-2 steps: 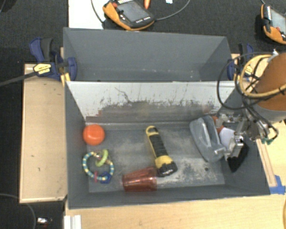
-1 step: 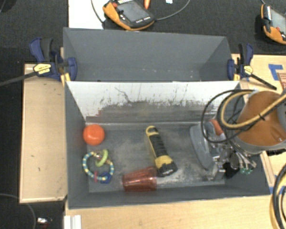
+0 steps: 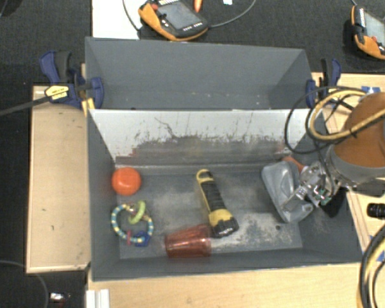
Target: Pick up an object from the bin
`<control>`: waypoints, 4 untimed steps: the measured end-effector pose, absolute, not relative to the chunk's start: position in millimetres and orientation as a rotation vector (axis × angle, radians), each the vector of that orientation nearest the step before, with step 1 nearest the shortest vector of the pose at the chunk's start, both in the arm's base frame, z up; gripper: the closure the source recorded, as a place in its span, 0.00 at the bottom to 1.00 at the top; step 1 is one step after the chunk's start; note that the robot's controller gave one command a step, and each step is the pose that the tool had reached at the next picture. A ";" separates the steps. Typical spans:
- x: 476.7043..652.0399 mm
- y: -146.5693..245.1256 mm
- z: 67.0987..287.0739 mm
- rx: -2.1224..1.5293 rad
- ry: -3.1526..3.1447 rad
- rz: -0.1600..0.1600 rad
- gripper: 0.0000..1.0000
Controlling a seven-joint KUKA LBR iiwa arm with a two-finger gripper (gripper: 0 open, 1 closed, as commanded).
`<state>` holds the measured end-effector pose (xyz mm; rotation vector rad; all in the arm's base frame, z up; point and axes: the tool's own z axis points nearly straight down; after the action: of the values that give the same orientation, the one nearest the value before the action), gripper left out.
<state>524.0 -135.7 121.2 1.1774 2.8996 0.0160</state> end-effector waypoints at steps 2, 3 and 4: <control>499.6 -101.0 84.8 1.105 2.914 0.014 0.00; 492.5 -106.7 76.0 0.381 3.067 -0.009 1.00; 491.8 -107.0 75.3 0.372 3.065 -0.010 1.00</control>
Offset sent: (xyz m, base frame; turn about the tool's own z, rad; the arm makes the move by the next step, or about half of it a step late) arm -0.0239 0.0416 -0.0512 0.2713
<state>491.8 -107.0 75.3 0.3719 3.0654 -0.0095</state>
